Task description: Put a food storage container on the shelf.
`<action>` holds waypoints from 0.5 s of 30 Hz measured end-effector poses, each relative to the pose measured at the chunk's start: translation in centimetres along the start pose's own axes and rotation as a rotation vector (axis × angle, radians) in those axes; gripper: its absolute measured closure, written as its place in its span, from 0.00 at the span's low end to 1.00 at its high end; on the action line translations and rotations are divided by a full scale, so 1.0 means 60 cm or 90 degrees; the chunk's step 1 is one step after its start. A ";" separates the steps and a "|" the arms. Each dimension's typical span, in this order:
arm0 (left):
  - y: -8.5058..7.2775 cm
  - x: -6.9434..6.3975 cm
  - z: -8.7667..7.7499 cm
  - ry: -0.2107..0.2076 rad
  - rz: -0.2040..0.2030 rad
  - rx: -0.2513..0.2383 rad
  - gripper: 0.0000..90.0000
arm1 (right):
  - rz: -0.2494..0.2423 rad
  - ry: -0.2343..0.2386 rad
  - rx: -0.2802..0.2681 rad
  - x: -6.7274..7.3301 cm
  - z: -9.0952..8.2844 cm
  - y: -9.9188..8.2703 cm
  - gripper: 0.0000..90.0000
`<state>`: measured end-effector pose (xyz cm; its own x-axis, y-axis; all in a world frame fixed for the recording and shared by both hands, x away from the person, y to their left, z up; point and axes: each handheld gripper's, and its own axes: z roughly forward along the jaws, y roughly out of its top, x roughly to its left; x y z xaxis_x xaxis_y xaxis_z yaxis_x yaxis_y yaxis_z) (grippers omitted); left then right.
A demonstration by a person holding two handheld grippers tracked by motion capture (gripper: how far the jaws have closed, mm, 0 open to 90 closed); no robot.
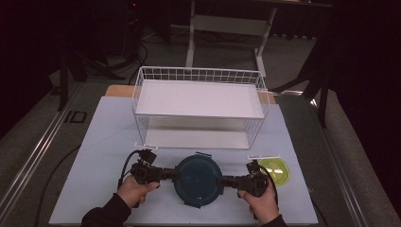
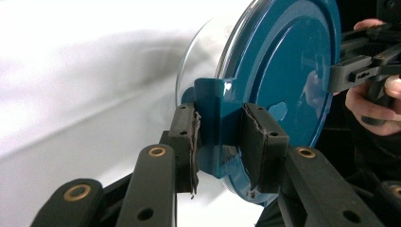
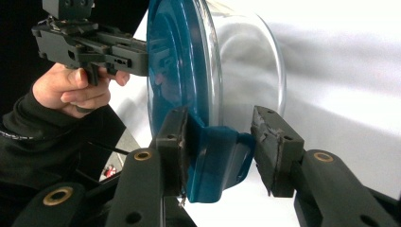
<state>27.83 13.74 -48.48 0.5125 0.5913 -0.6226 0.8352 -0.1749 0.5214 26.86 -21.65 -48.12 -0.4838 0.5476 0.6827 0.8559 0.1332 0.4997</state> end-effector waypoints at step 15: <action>0.050 -0.039 -0.058 0.015 0.018 -0.039 0.75 | -0.043 0.004 -0.029 0.049 -0.026 0.057 0.64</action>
<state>28.45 14.58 -43.42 0.5299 0.6053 -0.5940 0.8064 -0.1429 0.5738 28.07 -20.88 -43.57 -0.5412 0.5338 0.6497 0.8122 0.1318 0.5683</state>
